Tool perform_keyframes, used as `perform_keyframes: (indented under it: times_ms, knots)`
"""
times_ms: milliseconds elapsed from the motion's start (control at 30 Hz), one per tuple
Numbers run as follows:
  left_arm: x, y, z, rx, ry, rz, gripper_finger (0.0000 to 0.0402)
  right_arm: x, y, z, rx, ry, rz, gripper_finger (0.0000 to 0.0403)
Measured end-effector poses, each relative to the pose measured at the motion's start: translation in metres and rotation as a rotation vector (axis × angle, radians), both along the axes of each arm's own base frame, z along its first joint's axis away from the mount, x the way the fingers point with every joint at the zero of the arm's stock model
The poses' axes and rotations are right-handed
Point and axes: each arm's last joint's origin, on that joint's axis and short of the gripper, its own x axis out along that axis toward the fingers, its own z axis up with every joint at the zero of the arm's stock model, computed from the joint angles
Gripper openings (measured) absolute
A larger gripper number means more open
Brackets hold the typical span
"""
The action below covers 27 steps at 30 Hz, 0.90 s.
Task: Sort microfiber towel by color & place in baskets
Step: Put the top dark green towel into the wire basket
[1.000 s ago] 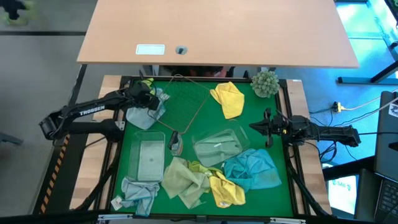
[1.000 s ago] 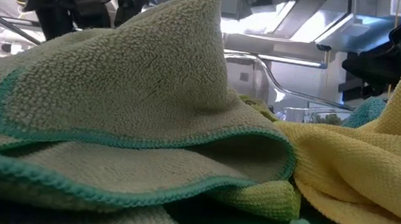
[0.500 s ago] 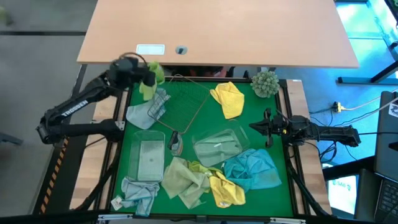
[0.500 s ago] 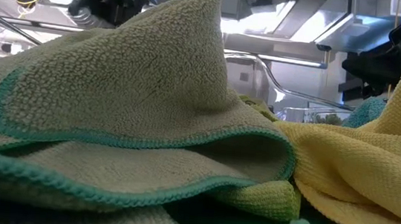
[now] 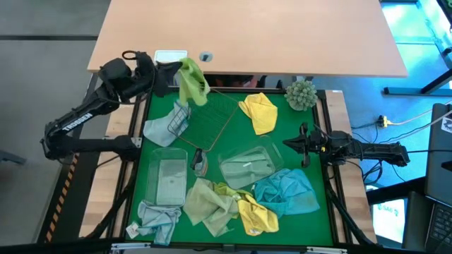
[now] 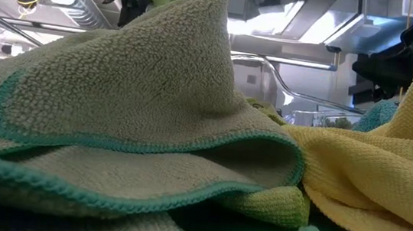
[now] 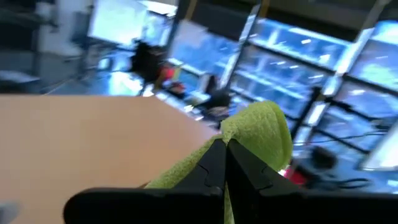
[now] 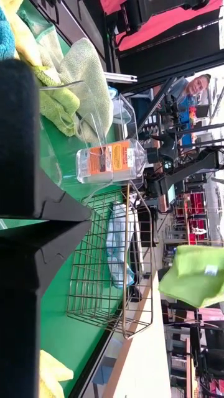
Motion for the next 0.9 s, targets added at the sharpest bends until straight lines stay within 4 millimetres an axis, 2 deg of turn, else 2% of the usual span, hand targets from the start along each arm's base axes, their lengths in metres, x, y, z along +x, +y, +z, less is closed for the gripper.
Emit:
perform_keyframes:
  times_ms: [133, 267, 567, 767, 900]
  knots:
    - [0.006, -0.01, 0.0, -0.002, 0.005, -0.071, 0.0, 0.0, 0.0, 0.0, 0.0, 0.0, 0.0, 0.0003]
    - [0.017, -0.016, -0.016, -0.06, 0.137, -0.102, 0.0, 0.0, 0.0, 0.0, 0.0, -0.001, 0.0, 0.0003]
    - [0.065, -0.006, -0.088, -0.276, 0.633, 0.055, 0.0, 0.0, 0.0, 0.0, 0.0, -0.001, 0.0, 0.0003]
    - [0.105, 0.002, -0.133, -0.335, 0.814, 0.002, 0.0, 0.0, 0.0, 0.0, 0.0, -0.001, 0.0, 0.0003]
    - [0.122, 0.006, -0.159, -0.379, 0.902, -0.032, 0.0, 0.0, 0.0, 0.0, 0.0, -0.001, 0.0, 0.0003]
